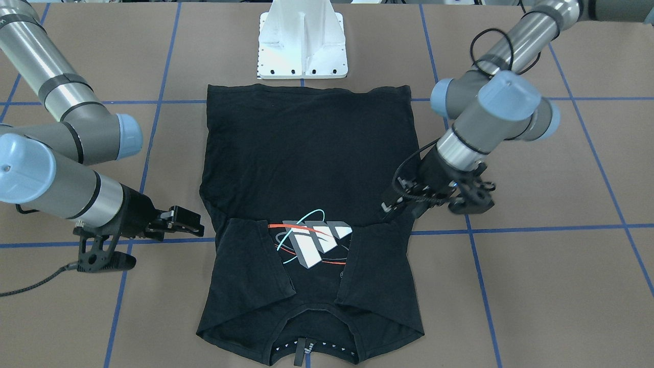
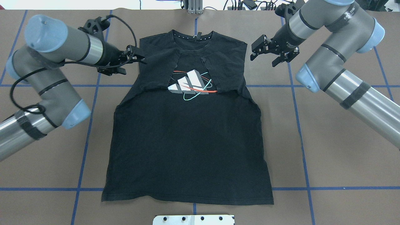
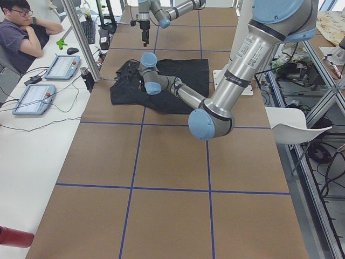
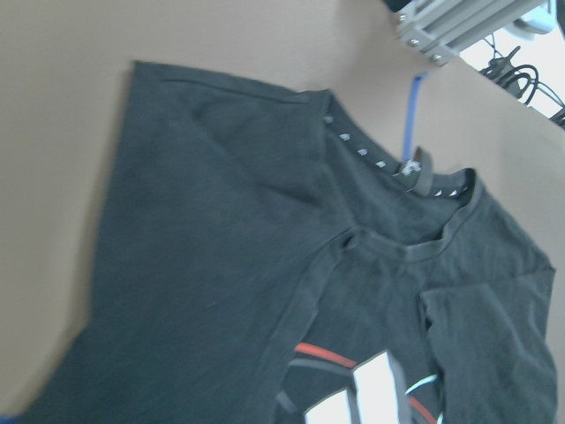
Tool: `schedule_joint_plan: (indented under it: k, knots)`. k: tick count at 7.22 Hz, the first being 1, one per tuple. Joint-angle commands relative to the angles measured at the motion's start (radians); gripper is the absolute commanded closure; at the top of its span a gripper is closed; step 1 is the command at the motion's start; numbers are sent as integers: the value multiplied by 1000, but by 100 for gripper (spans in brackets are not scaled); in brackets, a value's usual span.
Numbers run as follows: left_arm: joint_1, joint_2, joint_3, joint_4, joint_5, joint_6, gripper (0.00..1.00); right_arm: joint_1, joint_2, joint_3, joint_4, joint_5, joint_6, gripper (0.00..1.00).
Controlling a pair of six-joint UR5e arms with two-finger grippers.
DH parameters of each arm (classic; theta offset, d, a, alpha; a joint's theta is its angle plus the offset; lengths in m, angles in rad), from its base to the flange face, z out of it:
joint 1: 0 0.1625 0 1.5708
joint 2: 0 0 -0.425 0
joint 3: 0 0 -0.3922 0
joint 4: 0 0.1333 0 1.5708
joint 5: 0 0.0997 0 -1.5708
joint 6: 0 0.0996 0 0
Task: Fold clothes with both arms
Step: 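Move the right gripper to the bottom hem corner nearest it while the left arm withdraws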
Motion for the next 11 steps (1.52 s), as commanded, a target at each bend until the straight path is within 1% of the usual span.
schedule_joint_plan:
  k: [1,2,3,5,7,9,10,11]
  knots:
    - [-5,152,-194,90,-13,63,0,-55,-150,150,-1,-26,16,0]
    - [-8,174,-208,90,-10,77,0,-90,-209,210,-3,-30,61,0]
    - [-17,180,-228,90,-7,88,0,-140,-247,278,-11,-28,151,0]
    - [-26,180,-240,90,-1,91,0,-246,-353,426,-26,-33,248,0]
    - [-26,182,-255,90,2,91,0,-364,-404,478,-28,-85,293,1]
    - [-26,182,-265,90,3,91,0,-417,-425,508,-29,-94,342,1]
    - [-26,186,-266,89,4,91,0,-456,-445,522,-28,-103,361,4]
    - [-26,186,-272,87,4,92,0,-496,-452,522,-29,-106,362,3]
